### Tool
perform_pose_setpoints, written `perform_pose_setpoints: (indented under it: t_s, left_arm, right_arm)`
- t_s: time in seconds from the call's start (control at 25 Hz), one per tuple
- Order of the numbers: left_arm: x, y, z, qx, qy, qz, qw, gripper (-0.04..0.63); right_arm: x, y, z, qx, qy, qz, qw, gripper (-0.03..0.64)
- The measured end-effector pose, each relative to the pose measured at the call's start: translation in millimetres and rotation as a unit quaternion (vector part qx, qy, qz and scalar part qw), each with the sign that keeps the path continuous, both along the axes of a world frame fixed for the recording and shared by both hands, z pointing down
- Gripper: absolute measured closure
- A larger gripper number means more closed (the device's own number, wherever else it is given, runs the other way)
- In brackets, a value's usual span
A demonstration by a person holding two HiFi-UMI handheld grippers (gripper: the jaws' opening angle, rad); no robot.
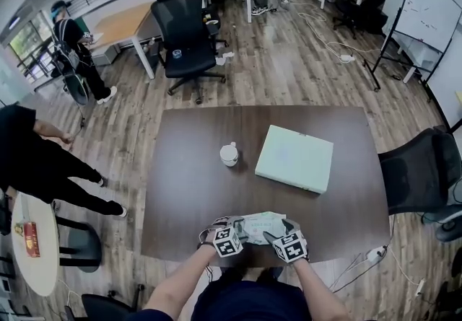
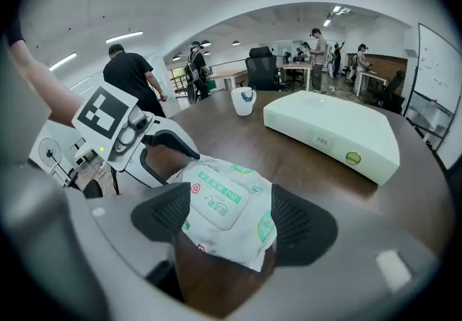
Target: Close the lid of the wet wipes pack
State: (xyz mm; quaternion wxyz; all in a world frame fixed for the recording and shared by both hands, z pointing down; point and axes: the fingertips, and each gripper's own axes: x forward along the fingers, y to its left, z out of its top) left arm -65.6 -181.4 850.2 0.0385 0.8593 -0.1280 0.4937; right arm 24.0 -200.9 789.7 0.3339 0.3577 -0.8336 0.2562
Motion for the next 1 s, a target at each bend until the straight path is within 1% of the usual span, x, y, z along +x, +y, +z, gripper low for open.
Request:
perform_pose_setpoints:
  t_s: [0.12, 0.24, 0.32, 0.4, 0.48, 0.56, 0.64, 0.76, 0.92, 1.0]
  left_arm:
    - [-3.3, 2.9, -11.3, -0.003, 0.033, -0.052, 0.9981, 0.268]
    - [-5.1, 5.5, -29.9, -0.004, 0.076, -0.103, 0.9918, 0.261]
    - [-5.5, 5.4, -47.4, -0.002, 0.111, -0.141, 0.9838, 0.256]
    - [-5.3, 4.7, -66.4, 0.003, 0.146, -0.179, 0.9729, 0.256]
    - [-7.1, 5.7, -83.7, 0.013, 0.171, -0.205, 0.9636, 0.256]
    - [-12.8, 6.9, -100.6, 0.025, 0.187, -0.224, 0.9561, 0.255]
    - [-19.1, 8.3, -115.6, 0.031, 0.206, -0.248, 0.9462, 0.253]
    - [-28.2, 13.6, -131.8, 0.030, 0.226, -0.278, 0.9331, 0.253]
    - [-40.2, 23.9, -146.7, 0.030, 0.248, -0.299, 0.9208, 0.255]
    - [-46.8, 27.2, -149.8, 0.031, 0.249, -0.304, 0.9190, 0.255]
  right_arm:
    - [6.1, 7.0, -15.5, 0.013, -0.013, 0.011, 1.000, 0.256]
    - [12.8, 13.1, -29.4, 0.025, -0.020, 0.020, 0.999, 0.255]
    - [17.7, 17.1, -36.7, 0.027, -0.030, 0.029, 0.999, 0.256]
    - [24.3, 20.5, -42.6, 0.029, -0.038, 0.035, 0.998, 0.256]
    - [30.9, 24.2, -45.6, 0.034, -0.037, 0.037, 0.998, 0.258]
    - [35.4, 27.6, -48.2, 0.044, -0.025, 0.033, 0.998, 0.262]
    - [39.3, 31.0, -51.7, 0.052, -0.021, 0.031, 0.998, 0.268]
    - [46.5, 34.5, -57.4, 0.049, -0.037, 0.046, 0.997, 0.276]
    - [53.9, 41.6, -61.1, 0.049, -0.054, 0.062, 0.995, 0.282]
    - [55.0, 43.4, -63.0, 0.052, -0.056, 0.063, 0.995, 0.282]
